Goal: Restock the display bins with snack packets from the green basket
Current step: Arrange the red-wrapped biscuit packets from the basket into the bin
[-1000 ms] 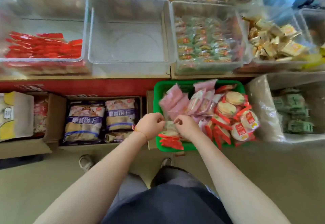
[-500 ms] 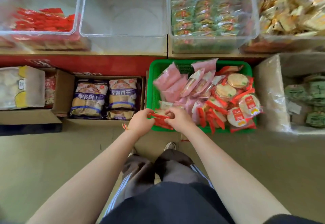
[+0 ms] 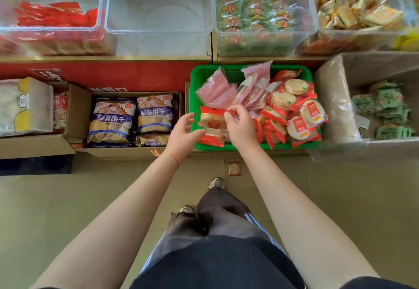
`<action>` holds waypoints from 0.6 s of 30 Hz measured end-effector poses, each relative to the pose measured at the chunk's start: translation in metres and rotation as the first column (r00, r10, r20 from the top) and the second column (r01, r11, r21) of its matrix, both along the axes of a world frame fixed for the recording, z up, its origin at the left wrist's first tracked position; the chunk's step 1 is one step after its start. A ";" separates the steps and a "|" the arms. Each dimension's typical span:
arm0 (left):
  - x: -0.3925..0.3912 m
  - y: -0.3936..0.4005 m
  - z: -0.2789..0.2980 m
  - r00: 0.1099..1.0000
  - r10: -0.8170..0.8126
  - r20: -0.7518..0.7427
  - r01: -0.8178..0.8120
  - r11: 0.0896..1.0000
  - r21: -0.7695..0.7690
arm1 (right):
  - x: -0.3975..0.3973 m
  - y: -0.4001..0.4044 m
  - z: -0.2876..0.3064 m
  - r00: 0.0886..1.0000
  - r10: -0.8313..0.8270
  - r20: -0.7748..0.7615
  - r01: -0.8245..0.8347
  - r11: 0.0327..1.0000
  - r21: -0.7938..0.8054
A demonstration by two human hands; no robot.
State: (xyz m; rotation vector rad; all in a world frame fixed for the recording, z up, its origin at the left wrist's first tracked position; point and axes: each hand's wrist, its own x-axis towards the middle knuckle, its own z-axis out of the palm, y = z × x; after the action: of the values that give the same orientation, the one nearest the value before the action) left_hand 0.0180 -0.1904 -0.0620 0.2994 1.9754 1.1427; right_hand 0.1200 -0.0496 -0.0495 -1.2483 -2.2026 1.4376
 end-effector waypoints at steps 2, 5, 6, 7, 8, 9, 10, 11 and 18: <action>0.008 -0.011 0.010 1.000 -0.013 0.020 0.012 0.997 0.074 | 0.012 -0.014 0.013 0.998 -0.054 -0.024 0.051 0.993 -0.105; 0.023 -0.029 0.021 0.991 -0.074 0.112 0.058 0.989 0.135 | 0.036 -0.043 0.021 0.992 -0.123 -0.016 0.116 0.966 -0.230; 0.029 -0.036 0.023 0.983 -0.086 0.160 0.063 0.988 0.142 | 0.043 -0.055 0.020 0.991 -0.137 -0.003 0.131 0.953 -0.274; 0.035 -0.043 0.021 0.975 -0.087 0.203 0.059 0.989 0.138 | 0.050 -0.065 0.017 0.988 -0.155 0.011 0.150 0.934 -0.325; 0.041 -0.052 0.020 0.968 -0.082 0.239 0.052 0.990 0.130 | 0.057 -0.075 0.013 0.984 -0.174 0.024 0.170 0.911 -0.377; 0.047 -0.060 0.015 0.960 -0.081 0.269 0.051 0.992 0.114 | 0.062 -0.084 0.008 0.981 -0.192 0.040 0.190 0.887 -0.421; 0.053 -0.068 0.012 0.949 -0.082 0.304 0.053 0.993 0.104 | 0.069 -0.091 0.004 0.977 -0.208 0.054 0.210 0.866 -0.454; 0.059 -0.076 0.007 0.937 -0.084 0.339 0.054 0.994 0.095 | 0.075 -0.097 0.000 0.971 -0.228 0.065 0.231 0.844 -0.484; 0.098 -0.092 -0.022 0.848 -0.065 0.525 0.082 0.997 -0.010 | 0.109 -0.099 -0.032 0.926 -0.334 0.177 0.375 0.759 -0.532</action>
State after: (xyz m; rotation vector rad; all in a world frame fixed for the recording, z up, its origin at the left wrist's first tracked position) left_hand 0.1159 -0.2824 -0.0844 0.0323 1.4799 1.0096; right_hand 0.2294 -0.1481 -0.0813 -1.8043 -1.4781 1.9536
